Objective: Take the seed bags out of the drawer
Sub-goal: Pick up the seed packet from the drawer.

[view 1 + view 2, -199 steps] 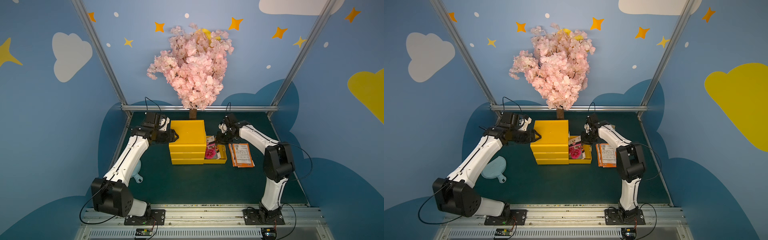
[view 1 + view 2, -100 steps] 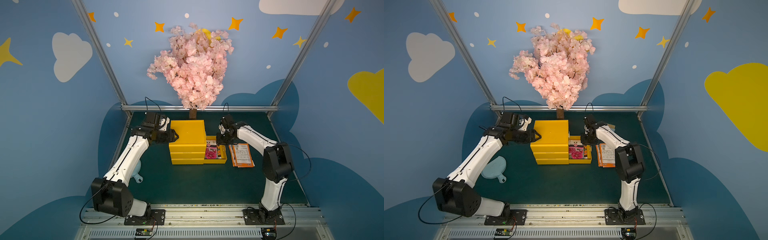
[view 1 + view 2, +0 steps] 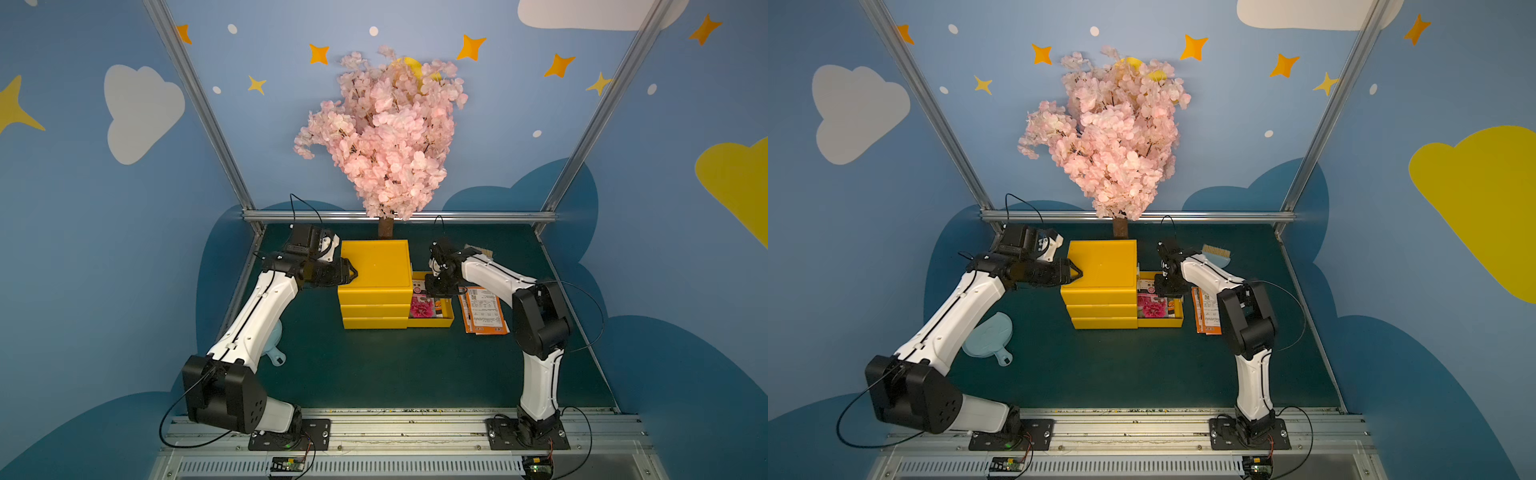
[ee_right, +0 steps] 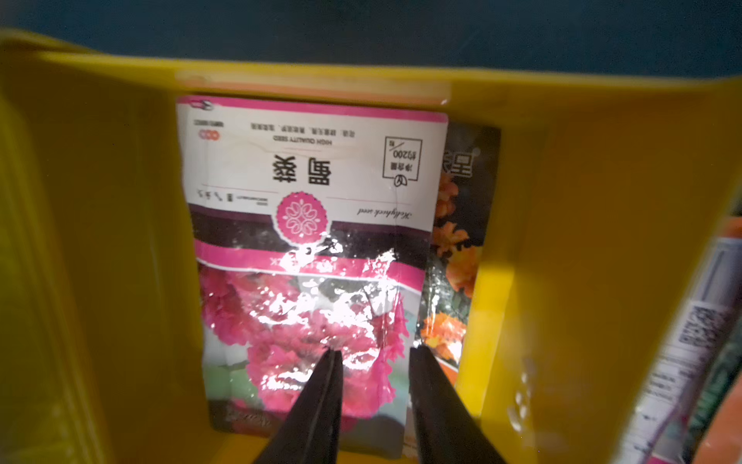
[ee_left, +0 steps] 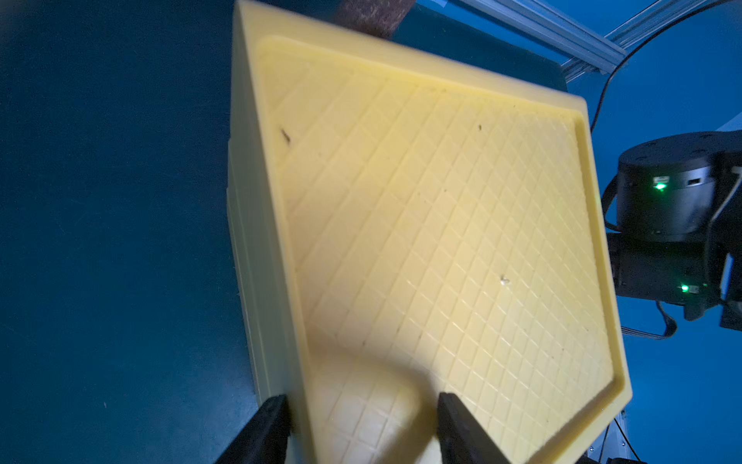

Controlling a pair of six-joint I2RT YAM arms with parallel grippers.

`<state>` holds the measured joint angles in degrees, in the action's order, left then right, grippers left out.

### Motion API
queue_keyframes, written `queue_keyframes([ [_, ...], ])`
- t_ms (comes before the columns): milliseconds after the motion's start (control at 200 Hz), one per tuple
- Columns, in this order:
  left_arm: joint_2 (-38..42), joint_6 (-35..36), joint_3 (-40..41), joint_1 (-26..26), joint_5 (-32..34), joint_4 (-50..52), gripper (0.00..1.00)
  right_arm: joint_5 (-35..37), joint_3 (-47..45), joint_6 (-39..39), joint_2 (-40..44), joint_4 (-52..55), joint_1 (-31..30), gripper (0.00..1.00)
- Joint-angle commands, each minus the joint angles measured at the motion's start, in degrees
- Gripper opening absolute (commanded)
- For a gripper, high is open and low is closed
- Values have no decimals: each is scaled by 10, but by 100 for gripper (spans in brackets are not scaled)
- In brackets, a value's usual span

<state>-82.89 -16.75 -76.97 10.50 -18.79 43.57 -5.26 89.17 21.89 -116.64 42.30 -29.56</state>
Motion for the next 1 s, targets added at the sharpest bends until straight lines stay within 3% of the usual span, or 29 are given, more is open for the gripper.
queue_keyframes([
  [0, -40, 8, 19, 13, -1, 36, 60, 12, 20, 1, -12, 14, -2, 36],
  [621, -48, 9, 19, 14, 2, 36, 60, 3, 36, 5, -62, 5, -2, 36],
  [806, -48, 9, 21, 14, 2, 35, 60, -16, 32, 15, -67, -8, -3, 23],
  [996, -45, 9, 22, 14, 2, 36, 60, -32, 27, 25, -58, -20, -1, 0],
])
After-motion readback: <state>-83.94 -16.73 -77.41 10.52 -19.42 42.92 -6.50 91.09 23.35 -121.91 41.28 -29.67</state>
